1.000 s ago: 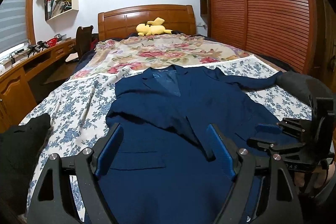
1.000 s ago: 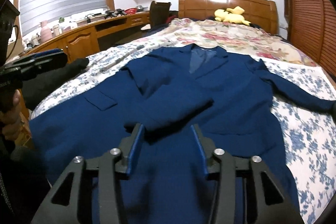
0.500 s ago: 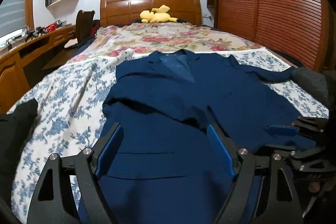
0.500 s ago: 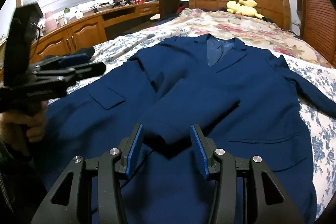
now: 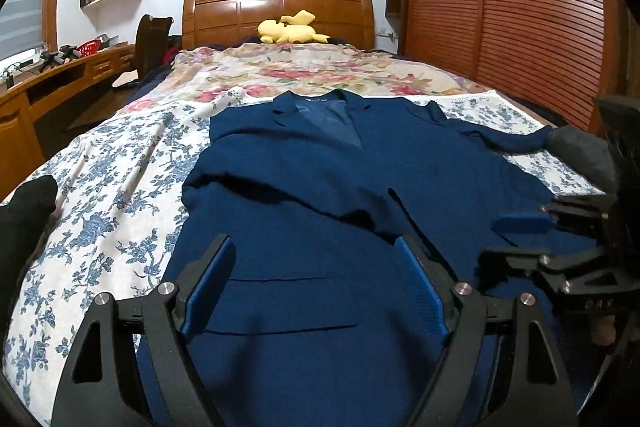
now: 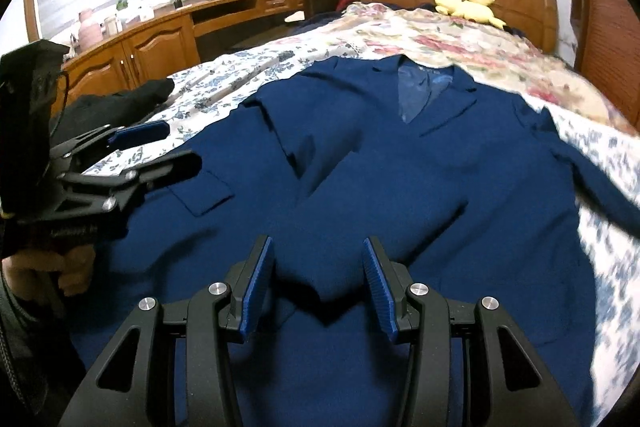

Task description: Fold large clothes

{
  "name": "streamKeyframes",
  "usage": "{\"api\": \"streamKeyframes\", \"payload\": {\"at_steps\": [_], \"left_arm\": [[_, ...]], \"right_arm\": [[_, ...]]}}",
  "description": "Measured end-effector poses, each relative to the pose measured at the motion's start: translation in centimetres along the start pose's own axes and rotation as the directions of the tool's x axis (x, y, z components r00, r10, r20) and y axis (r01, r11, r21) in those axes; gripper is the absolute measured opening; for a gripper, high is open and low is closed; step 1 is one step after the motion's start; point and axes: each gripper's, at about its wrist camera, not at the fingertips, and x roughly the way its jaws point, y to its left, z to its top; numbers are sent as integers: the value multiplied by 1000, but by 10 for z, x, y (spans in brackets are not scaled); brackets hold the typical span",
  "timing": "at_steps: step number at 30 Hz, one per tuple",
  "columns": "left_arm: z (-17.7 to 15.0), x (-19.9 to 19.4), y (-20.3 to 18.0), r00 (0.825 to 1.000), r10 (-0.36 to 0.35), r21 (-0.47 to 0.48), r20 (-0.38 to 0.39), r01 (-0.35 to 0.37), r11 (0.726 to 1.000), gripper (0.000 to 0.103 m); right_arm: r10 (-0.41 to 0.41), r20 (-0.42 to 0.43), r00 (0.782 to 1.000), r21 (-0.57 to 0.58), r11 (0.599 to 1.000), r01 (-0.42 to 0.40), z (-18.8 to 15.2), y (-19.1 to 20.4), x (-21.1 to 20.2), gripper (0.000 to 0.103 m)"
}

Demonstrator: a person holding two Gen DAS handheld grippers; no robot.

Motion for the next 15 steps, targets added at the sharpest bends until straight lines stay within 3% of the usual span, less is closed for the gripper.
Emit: {"api": "streamKeyframes", "payload": {"at_steps": [8, 15], "left_arm": [[0, -5, 7, 1000, -20, -19, 8, 20, 1000, 83], [-1, -7, 11, 999, -35, -25, 7, 35, 999, 83]], "right_arm": [[-40, -86, 996, -22, 999, 38, 35, 8, 30, 48], [-113, -242, 964, -64, 993, 100, 37, 10, 88, 46]]}}
